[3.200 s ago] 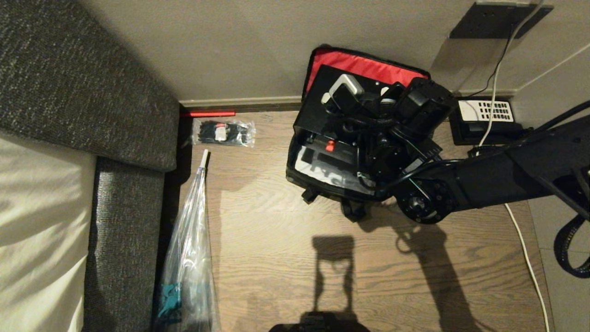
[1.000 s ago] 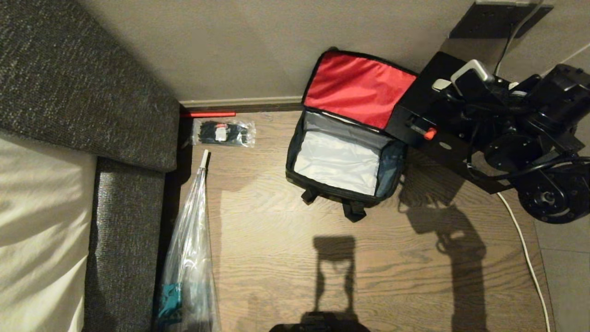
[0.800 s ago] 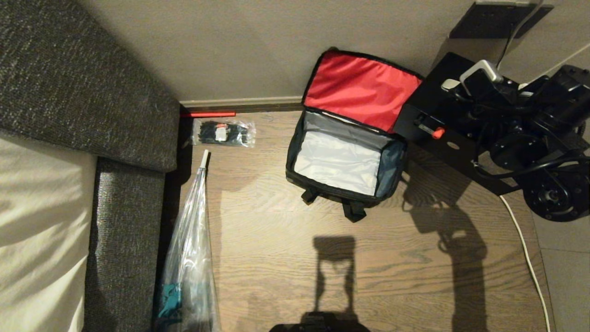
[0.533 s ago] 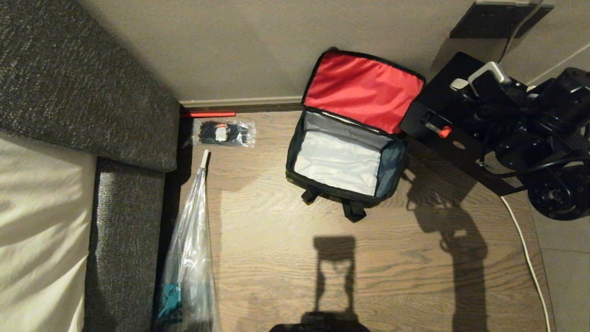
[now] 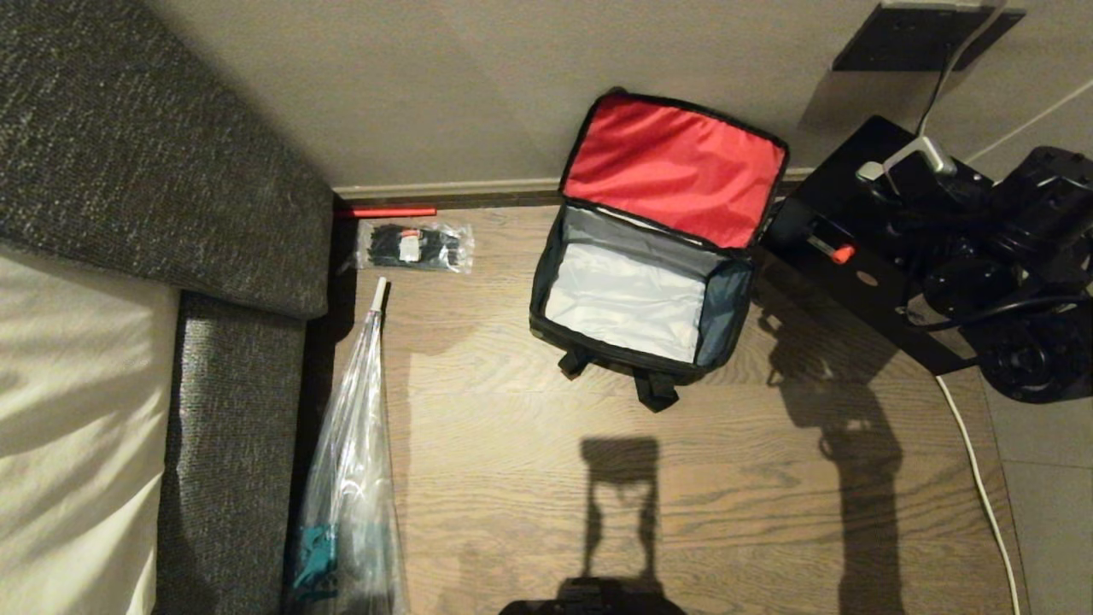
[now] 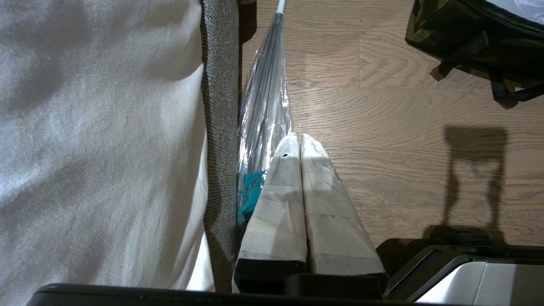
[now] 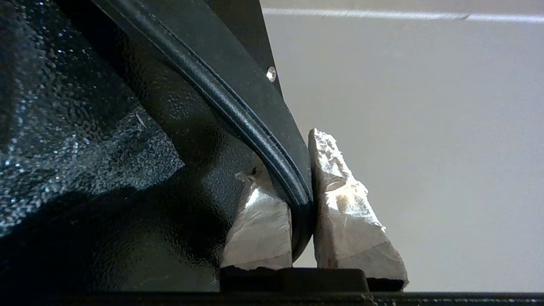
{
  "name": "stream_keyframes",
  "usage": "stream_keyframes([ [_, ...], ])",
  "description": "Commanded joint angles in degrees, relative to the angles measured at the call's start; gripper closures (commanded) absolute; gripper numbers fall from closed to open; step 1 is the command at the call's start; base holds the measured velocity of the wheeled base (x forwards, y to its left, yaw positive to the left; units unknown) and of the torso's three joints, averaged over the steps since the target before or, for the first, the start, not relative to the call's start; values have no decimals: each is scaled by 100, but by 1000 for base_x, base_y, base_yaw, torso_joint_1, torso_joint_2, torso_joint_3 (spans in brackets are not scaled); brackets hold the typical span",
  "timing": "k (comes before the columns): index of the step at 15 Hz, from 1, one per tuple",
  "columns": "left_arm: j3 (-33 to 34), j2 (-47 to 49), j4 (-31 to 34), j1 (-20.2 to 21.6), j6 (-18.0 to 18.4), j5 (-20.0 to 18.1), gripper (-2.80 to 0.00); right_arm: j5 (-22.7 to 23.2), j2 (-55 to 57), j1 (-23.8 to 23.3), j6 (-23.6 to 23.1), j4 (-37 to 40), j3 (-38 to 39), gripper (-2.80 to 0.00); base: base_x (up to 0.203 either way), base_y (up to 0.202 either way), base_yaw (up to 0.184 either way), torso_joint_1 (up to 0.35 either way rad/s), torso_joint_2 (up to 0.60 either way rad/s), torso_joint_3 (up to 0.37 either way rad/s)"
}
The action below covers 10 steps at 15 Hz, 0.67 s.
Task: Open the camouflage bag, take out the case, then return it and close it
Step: Release the handle
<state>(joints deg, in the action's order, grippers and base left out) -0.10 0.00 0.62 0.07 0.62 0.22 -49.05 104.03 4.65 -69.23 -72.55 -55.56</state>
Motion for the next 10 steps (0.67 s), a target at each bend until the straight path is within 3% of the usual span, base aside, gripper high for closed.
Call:
stream_keyframes([
  [1,1,0,-1,1,-1,4,0,-34,301,-153,39,-74,-55,0,0,0,0,0,0,0],
  [10,1,-1,-1,1,-1,4,0,-34,1539,-632,120,-185,-863,0,0,0,0,0,0,0],
])
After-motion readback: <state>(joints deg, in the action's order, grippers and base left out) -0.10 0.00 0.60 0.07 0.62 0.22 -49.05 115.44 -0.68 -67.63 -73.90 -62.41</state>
